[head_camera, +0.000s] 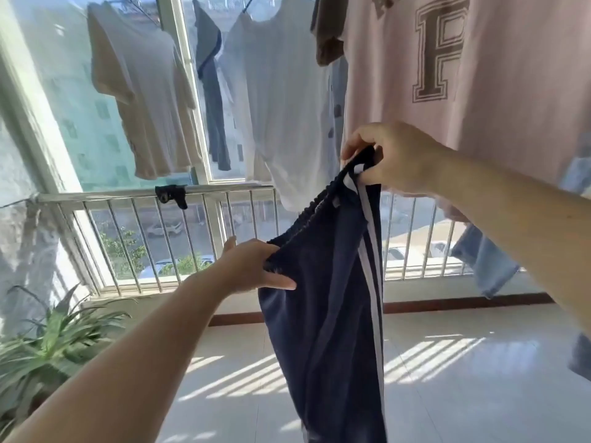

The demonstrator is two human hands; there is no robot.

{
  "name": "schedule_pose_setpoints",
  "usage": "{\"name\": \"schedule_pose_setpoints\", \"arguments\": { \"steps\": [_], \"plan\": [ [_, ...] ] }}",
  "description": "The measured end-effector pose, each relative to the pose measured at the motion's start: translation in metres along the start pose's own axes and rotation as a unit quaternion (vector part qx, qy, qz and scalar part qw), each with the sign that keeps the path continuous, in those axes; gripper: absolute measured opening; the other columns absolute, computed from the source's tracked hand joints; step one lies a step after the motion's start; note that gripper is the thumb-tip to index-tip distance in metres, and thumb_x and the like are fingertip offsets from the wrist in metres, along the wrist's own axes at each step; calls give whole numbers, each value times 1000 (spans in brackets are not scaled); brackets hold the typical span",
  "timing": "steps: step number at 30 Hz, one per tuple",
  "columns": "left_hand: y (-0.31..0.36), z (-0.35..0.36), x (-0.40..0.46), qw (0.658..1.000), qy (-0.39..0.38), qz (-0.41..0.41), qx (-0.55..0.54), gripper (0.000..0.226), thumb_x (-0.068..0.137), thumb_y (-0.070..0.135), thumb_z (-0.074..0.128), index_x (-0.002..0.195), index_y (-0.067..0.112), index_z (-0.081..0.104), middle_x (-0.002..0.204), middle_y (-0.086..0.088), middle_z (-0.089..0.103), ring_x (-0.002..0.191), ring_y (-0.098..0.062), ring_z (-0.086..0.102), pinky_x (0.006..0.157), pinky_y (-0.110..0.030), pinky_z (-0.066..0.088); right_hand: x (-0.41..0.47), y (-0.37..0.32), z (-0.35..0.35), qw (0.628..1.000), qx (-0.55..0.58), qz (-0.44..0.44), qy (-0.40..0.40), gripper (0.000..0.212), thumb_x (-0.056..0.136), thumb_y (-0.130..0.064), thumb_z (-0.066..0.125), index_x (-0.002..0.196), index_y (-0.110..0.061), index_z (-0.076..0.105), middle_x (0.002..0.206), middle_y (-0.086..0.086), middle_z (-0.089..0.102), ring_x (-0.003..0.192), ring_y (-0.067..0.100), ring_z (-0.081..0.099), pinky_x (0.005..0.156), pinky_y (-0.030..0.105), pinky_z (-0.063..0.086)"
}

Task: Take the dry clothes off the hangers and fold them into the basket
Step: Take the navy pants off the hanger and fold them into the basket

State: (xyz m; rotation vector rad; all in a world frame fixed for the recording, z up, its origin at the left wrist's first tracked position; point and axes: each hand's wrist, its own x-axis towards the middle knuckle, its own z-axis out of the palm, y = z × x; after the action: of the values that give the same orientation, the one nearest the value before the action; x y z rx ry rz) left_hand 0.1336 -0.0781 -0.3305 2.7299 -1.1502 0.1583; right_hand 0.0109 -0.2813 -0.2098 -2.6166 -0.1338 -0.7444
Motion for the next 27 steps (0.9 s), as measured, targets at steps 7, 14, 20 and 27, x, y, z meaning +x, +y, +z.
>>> {"name": "schedule_pose_setpoints", "arguments": {
  "steps": [7,14,20,27],
  "plan": [
    [-60,25,-5,977,-72,-13,200,62,79,68,44,124,26,51,110,0,60,116,-17,49,113,-46,5,-12,39,75,970,-166,8,-178,37,80,-3,61,111,-23,61,87,-13,40,93,14,47,67,16,35],
    [-95,56,-15,969,-84,-7,232,46,86,61,43,113,27,56,107,-2,57,113,-25,45,107,-38,13,-28,64,162,943,-184,59,-272,36,80,-51,63,97,-20,55,100,-4,38,89,18,46,79,32,41],
    [-112,89,-22,967,-71,14,244,47,81,64,45,101,24,60,91,-2,56,96,-26,48,104,-39,18,-45,73,212,954,-104,105,-262,21,80,-32,66,70,-17,56,114,-5,35,82,15,44,75,29,36],
    [-145,130,-25,974,-74,38,211,52,76,65,53,98,21,70,116,2,46,122,-24,33,104,-47,19,-56,91,254,932,-67,180,-308,27,80,-23,61,62,-15,44,75,4,47,69,21,44,61,31,37]
  ]
}}
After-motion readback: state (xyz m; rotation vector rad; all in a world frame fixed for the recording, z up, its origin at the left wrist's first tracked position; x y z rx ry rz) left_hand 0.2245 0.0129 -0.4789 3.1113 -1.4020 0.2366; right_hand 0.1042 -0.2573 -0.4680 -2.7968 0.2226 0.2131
